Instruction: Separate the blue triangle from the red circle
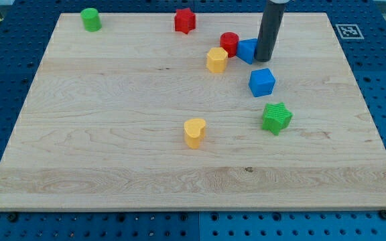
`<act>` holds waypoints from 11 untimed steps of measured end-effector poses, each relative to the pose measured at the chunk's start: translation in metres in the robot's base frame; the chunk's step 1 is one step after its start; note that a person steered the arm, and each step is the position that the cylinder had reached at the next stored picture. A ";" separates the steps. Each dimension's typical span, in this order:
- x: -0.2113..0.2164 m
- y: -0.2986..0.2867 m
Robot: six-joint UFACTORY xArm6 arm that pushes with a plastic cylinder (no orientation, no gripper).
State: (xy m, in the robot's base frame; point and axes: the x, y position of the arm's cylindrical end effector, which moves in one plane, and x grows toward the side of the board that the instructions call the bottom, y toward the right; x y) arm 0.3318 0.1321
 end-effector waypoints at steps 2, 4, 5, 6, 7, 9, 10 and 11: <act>0.011 0.016; 0.024 -0.039; 0.010 -0.075; -0.007 -0.070; -0.008 -0.034; -0.008 0.012; -0.008 0.025; -0.008 0.038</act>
